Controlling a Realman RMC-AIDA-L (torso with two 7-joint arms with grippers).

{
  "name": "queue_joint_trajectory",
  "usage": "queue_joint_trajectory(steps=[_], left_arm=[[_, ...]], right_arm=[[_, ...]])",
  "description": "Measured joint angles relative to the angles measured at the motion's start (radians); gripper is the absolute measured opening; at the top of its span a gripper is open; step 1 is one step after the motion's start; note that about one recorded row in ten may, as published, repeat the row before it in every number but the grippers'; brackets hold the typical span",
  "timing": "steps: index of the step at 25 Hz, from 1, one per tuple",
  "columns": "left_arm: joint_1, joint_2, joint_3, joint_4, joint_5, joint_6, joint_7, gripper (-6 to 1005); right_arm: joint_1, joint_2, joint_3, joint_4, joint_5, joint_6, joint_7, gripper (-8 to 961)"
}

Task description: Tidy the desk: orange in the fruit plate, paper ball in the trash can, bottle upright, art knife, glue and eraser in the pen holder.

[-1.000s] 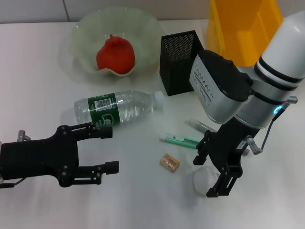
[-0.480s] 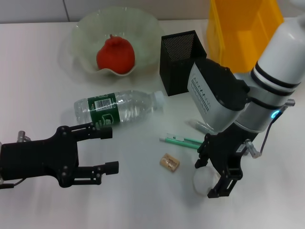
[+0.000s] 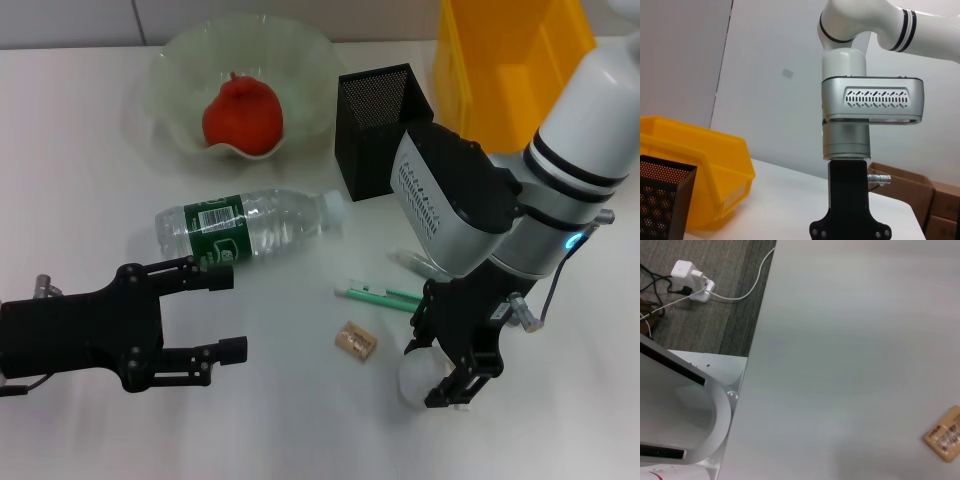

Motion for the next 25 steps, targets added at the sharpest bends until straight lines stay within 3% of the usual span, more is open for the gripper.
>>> queue_joint_trajectory(steps=[11,12,15,18,22,25], left_arm=[[0.003,0.000,-0.002,0.003,0.000,0.000,0.000,813],[0.003,0.000,-0.002,0.003,0.000,0.000,0.000,813],[0.001,0.000,-0.002,0.004,-0.001,0.000,0.000,813],[-0.001,0.000,-0.006,0.004,-0.002,0.000,0.000,812],[-0.005,-0.001,-0.029,0.000,-0.003,0.002,0.000,812],[-0.005,-0.005,-0.030,-0.002,-0.006,0.004,0.000,812]], right_arm=[[-0.009,-0.002,0.033,-0.007,0.017,-0.015,-0.009,546],[-0.016,-0.003,0.057,-0.011,0.027,-0.023,-0.017,546],[-0.075,-0.007,0.299,-0.044,0.081,-0.091,-0.112,547],[-0.088,-0.008,0.337,-0.045,0.092,-0.098,-0.132,547],[-0.187,-0.009,0.516,-0.033,0.193,-0.110,-0.271,547],[-0.226,-0.009,0.566,-0.019,0.252,-0.109,-0.322,547]])
